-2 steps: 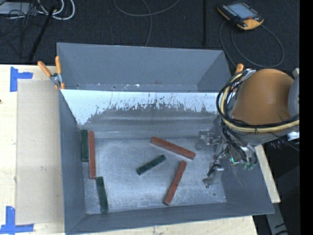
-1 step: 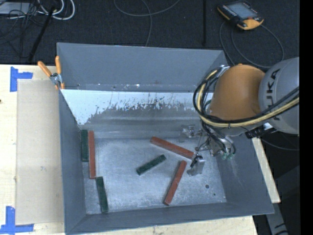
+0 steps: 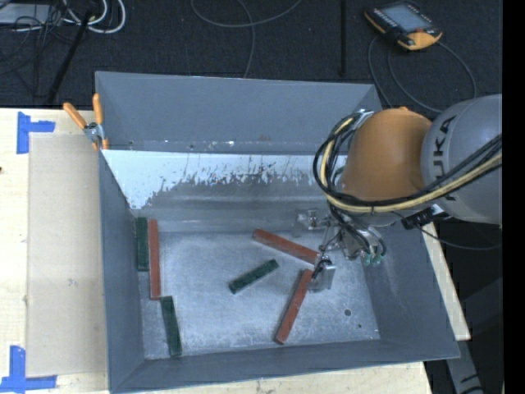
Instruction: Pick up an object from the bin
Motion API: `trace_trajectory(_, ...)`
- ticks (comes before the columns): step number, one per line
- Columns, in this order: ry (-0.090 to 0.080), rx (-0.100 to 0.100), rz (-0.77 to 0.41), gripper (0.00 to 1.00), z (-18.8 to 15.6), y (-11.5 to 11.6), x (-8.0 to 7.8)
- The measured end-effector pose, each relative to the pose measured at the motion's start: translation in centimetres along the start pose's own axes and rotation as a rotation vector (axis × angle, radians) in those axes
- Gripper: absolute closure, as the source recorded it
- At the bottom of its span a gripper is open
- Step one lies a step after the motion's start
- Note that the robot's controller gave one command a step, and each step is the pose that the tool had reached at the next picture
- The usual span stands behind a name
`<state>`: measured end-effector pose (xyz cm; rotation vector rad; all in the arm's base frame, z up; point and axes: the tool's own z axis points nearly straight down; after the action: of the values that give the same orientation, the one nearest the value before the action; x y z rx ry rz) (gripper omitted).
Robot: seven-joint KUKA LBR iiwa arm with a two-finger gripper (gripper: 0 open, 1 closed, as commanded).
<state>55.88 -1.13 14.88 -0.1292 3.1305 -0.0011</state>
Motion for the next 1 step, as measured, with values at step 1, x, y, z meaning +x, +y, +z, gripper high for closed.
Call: trace_trajectory(1,0.015,-0.004,-0.290,0.00,0.44,2.50,0.18)
